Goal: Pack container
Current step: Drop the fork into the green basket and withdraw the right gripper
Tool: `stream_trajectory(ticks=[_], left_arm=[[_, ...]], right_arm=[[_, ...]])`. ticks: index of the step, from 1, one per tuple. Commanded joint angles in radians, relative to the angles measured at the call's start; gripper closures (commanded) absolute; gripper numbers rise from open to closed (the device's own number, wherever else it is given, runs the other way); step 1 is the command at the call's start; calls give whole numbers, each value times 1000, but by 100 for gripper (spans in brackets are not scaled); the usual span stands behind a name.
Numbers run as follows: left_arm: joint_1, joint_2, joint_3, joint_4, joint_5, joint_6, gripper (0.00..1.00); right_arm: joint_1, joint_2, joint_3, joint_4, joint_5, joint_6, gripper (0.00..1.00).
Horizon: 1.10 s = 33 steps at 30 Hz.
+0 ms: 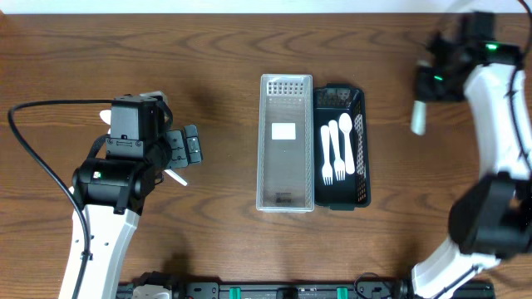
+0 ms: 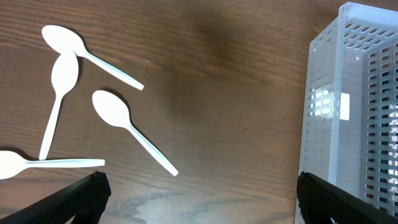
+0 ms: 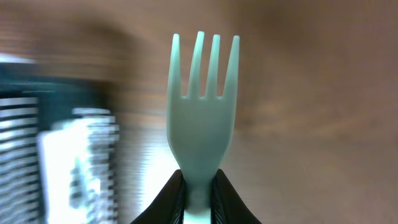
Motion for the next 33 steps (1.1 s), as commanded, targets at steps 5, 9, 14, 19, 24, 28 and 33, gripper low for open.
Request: stream_trajectory(ticks=[5,9,14,19,24,28,33], left_arm=[[5,1,26,-4,-11,11,2],[5,1,26,-10,-11,11,2],[5,1,26,-11,-11,11,2],[5,1,26,-12,-11,11,2],[5,1,26,-12,-11,11,2],[5,-17,32,-12,-11,5,2],[28,-51,114,-8,-74,-126,2]], right_arm=[[294,-10,-8,-14,45,211,90],[357,87,-19,-20,44,237,91],[391,174,-19,-38,44,237,87],[392,177,-19,-38,44,236,26],[391,173,-17,-37,45,218,5],[385,132,18,-40,108,202,5],[349,6,102,-42,301,202,1]])
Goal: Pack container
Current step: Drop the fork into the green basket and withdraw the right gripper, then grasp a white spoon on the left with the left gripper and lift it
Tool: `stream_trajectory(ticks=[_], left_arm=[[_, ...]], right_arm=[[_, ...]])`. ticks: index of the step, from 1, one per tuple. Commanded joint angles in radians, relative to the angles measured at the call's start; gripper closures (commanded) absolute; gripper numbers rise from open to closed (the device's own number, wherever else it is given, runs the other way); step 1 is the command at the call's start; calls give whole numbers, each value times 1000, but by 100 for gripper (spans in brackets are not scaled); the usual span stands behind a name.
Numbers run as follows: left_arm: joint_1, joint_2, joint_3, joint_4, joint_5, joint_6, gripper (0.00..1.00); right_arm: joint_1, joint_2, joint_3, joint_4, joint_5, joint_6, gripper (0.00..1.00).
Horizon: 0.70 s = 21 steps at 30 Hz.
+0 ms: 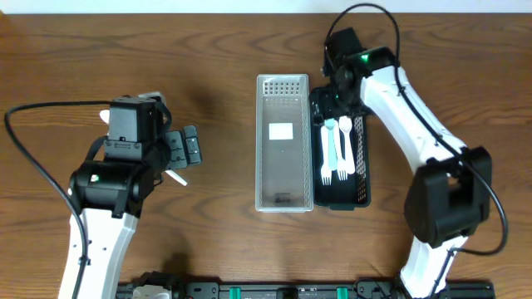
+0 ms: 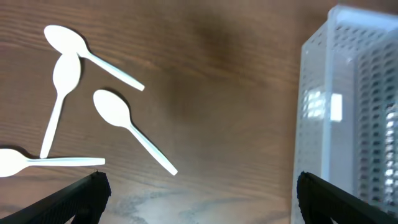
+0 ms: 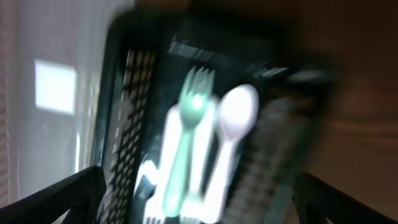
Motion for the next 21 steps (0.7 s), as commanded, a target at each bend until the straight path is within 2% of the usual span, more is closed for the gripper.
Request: stream_trajectory(ticks=[1,5,8,12,17,21], left_arm=[[40,-27,113,5,-101,-130,2],[150,36,185,5,-206,-202,2],[284,115,211,-24,-204,-289,2],[469,231,203,-88,-167,-464,3],[638,369,147,-93,-57,-676,2],[704,465,76,-40,-46,-808,2]], right_arm=[[-46,-154,94,3,170,-12,1],[-180,-224,108,-8,162,-11,1],[-309,-224,108,-46,101,-9,1],[-459,-206,107,-95,40,-4,1],[-537,-205,105,-114,14,-5,1],[-543,-205,105,-157,14,-5,1]])
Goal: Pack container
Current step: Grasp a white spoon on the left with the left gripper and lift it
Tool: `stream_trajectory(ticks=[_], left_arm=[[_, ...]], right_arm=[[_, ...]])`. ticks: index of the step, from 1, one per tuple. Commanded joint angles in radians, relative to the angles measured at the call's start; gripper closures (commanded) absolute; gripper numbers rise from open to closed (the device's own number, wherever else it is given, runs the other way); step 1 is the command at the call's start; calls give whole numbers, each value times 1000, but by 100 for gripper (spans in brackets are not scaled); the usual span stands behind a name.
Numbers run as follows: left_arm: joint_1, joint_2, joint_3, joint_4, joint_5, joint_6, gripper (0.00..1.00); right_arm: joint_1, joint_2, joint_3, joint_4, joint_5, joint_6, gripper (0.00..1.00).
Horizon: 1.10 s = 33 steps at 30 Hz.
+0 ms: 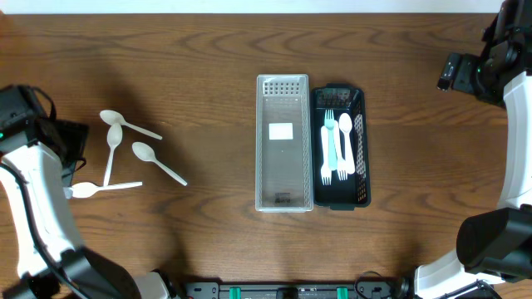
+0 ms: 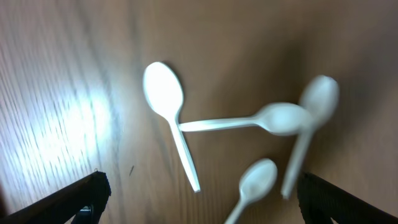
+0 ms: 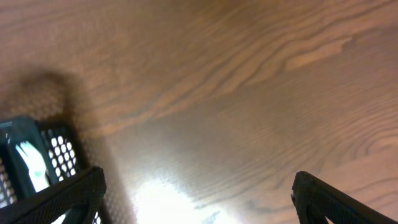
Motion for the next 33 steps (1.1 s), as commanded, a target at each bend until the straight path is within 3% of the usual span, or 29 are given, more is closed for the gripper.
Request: stream_trajectory(ticks=[1,8,14,33], left_arm=[[38,69,-54,24,33,-195,2],[36,194,-144,166,30,-299,2],[37,267,-209,286,34,-249,2],[37,364,-212,289,26,-283,2]], right_arm=[[-2,-5,-3,-18,-26,-5,1],[1,-5,-3,-51,-26,-4,1],[1,-5,-3,-86,-26,-4,1],[1,-5,-3,-95,-26,-4,1]])
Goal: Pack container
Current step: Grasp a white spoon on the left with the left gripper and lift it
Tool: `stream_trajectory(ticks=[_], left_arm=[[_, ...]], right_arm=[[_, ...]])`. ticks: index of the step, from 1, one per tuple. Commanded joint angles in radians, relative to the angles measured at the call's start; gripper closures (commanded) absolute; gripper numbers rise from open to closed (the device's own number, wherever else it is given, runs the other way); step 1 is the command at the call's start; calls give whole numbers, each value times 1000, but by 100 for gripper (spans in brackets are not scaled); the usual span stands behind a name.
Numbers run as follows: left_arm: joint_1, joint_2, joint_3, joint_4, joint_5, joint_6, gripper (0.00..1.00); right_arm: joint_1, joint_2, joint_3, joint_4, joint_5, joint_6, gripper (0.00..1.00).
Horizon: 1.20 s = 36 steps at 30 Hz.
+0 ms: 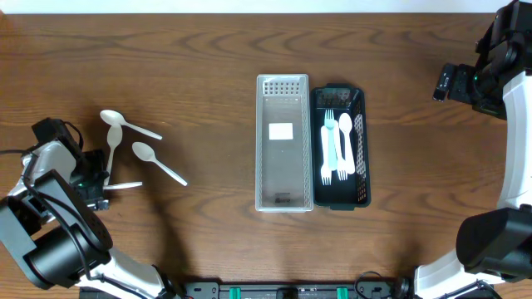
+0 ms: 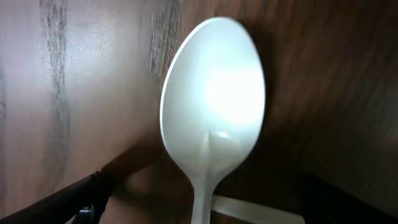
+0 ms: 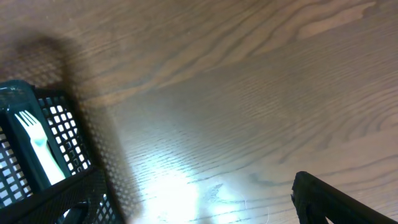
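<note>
Several white plastic spoons (image 1: 148, 154) lie on the left of the wooden table. My left gripper (image 1: 86, 184) is down at the lowest one, a spoon (image 2: 211, 106) whose bowl fills the left wrist view. Its handle runs between the open fingers (image 2: 87, 202), and I cannot tell whether they touch it. A second spoon's handle (image 2: 261, 211) crosses beneath. In the middle stand a clear slotted basket (image 1: 284, 195) and a black basket (image 1: 361, 170). The black one holds a white fork, a teal fork (image 1: 331, 149) and a white spoon. My right gripper (image 1: 447, 81) is open and holds nothing at the far right.
The right wrist view shows bare wood and the black basket's corner (image 3: 68, 180) with a fork tip (image 3: 34, 140). A white label (image 1: 283, 130) lies inside the clear basket. The left arm's cable trails along the table's left edge.
My left gripper was higher above the spoons and is now low over the lowest one, whose bowl looms close. The right gripper has barely shifted at the far right.
My right gripper held a teal fork at the far right while the left hung open beside the spoons. Then the right was open over the black basket, the teal fork lying inside. It was then back at the far right, and the left is now down on a spoon.
</note>
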Motion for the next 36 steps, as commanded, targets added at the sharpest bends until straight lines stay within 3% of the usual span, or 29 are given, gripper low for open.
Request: stream_trajectory(ticks=[1,9,11,15,19,28,36], left_arm=[[1,54,-8,-10,-11,-16,2],[1,57,-8,-10,-6,-16,3],[1,57,-8,-10,-5,-16,15],[1,57,-8,-10,-2,-16,53],[1,57,-8,-9,-2,-16,75],[1,57,-8,-9,-2,-16,94],[0,42,10,-10,30,35,94]], right_arm=[[-1,-5,-2,-2,-4,-4,1],[-1,-5,-2,-2,-4,-4,1],[-1,-5,-2,-2,-4,-4,1],[-1,-5,-2,-1,-4,-4,1],[-1,-5,-2,3,-3,-5,1],[-1,-5,-2,3,0,-5,1],[-1,-5,-2,3,0,-9,1]])
